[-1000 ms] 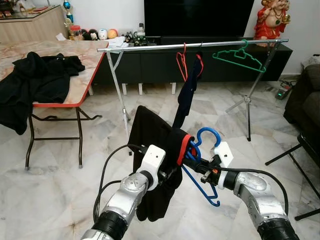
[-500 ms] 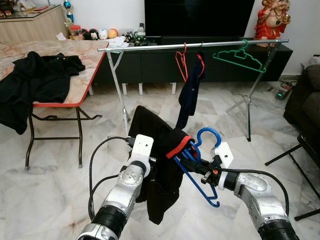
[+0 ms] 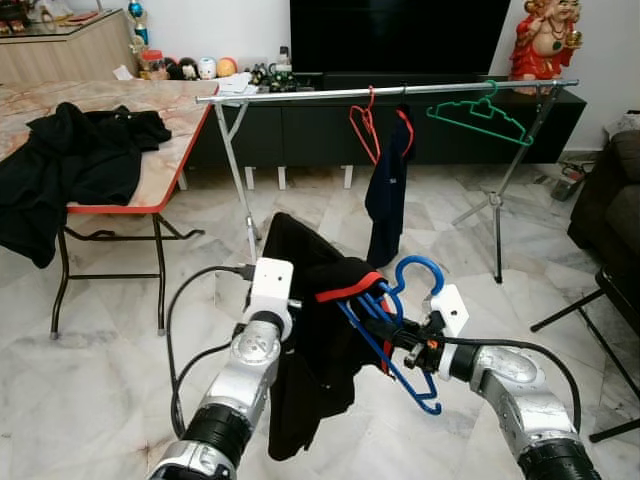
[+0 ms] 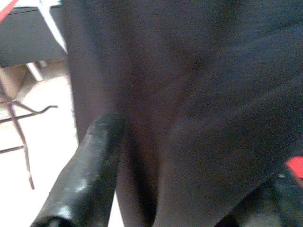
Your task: Hang hanger
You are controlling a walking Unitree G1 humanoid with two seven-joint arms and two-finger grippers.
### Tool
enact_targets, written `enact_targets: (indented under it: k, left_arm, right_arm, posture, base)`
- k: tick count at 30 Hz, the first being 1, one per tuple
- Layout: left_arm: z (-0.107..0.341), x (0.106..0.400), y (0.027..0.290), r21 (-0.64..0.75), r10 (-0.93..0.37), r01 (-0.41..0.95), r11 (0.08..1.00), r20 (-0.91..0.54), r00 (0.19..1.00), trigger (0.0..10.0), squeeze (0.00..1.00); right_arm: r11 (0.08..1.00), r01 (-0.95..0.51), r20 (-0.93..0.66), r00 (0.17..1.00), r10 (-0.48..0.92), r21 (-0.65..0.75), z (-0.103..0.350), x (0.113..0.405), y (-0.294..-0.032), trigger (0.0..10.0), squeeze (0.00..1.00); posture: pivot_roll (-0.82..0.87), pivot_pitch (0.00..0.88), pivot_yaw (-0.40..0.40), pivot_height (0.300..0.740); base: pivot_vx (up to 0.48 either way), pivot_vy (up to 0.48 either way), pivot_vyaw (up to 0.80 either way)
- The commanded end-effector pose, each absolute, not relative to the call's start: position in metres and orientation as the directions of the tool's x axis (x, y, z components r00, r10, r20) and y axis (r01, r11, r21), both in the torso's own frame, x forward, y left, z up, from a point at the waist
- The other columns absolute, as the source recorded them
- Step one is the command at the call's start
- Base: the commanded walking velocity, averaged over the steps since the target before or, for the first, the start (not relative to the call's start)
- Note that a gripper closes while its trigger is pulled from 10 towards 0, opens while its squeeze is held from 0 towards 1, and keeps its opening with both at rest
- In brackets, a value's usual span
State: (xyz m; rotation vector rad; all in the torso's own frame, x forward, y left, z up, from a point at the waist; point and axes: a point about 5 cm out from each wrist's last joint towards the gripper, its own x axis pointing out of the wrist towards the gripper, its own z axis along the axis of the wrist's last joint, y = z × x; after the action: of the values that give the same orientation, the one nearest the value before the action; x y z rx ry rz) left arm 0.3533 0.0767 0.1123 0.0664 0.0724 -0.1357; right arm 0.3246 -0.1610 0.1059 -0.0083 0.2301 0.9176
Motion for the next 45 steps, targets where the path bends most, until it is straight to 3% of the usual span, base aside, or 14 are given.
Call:
enact_targets:
  k: [1,29,38,45]
  left_arm:
    - [0.115,0.355,0.075,0.069,-0.147,0.151,0.986,-0.064,0.987,0.0,0.0]
    - [0.116,0.356,0.085,0.049,-0.092,0.094,0.994,-0.039,0.995,0.0,0.0]
    - [0.116,0.356,0.089,0.042,-0.067,0.068,0.997,-0.032,0.997,0.0,0.0]
    - [0.116,0.356,0.091,0.038,-0.046,0.047,0.998,-0.029,0.998,0.0,0.0]
  right_arm:
    - [0.597,-0.8,-0.153,0.584,0.797,0.06,0.119,0.327,-0.16,0.0,0.0]
    - [0.608,-0.793,-0.26,0.581,0.771,0.032,0.103,0.322,-0.169,0.0,0.0]
    - [0.619,-0.786,-0.413,0.569,0.711,-0.017,0.08,0.315,-0.176,0.0,0.0]
    - [0.607,-0.794,-0.587,0.512,0.627,-0.043,0.046,0.298,-0.189,0.0,0.0]
  posture:
    - [-0.06,0.0,-0.01,0.74]
    - [-0.07,0.0,-0.016,0.74]
    - [-0.07,0.0,-0.017,0.74]
    - [-0.06,0.0,-0.018,0.74]
  base:
    - [0.0,0.0,0.0]
    - [0.0,0.0,0.0]
    - [0.0,0.0,0.0]
    - [0.0,0.0,0.0]
